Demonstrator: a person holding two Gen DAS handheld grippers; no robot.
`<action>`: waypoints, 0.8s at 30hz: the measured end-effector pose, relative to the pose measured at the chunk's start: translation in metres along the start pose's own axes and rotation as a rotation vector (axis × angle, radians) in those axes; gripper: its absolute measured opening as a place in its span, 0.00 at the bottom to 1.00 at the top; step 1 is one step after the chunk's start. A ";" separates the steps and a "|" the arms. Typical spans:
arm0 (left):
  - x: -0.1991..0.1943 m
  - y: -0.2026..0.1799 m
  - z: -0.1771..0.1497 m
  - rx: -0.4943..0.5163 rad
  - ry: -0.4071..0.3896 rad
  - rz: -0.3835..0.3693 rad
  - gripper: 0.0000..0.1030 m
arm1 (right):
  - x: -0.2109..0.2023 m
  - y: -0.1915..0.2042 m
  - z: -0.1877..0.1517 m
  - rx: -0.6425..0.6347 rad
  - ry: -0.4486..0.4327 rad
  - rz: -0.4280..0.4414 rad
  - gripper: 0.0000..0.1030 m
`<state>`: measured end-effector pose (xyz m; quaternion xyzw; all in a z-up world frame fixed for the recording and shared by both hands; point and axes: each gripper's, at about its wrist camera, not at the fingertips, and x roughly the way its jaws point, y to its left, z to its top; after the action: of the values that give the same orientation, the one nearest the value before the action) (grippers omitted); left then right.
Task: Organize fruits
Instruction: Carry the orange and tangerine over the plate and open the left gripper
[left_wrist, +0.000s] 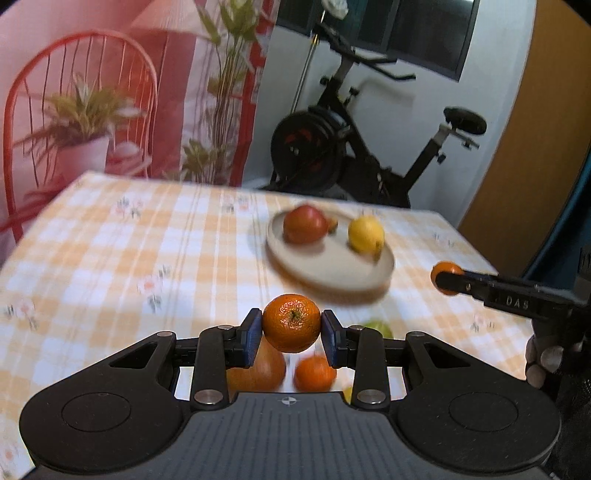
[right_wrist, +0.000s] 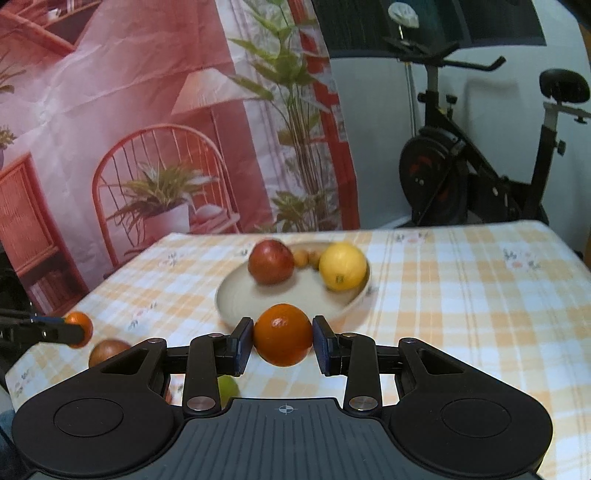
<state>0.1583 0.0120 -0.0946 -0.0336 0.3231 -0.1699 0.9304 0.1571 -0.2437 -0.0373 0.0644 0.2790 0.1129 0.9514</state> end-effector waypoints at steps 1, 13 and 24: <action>-0.001 0.000 0.007 0.008 -0.014 0.005 0.35 | 0.000 0.000 0.005 -0.003 -0.008 0.002 0.31; 0.025 -0.018 0.063 0.089 -0.065 0.011 0.35 | 0.022 -0.007 0.051 -0.038 -0.046 0.008 0.31; 0.103 -0.020 0.080 0.141 0.077 -0.001 0.35 | 0.075 -0.036 0.050 -0.022 0.080 -0.011 0.31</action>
<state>0.2765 -0.0457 -0.0889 0.0383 0.3459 -0.1939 0.9172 0.2524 -0.2625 -0.0411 0.0479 0.3158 0.1135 0.9408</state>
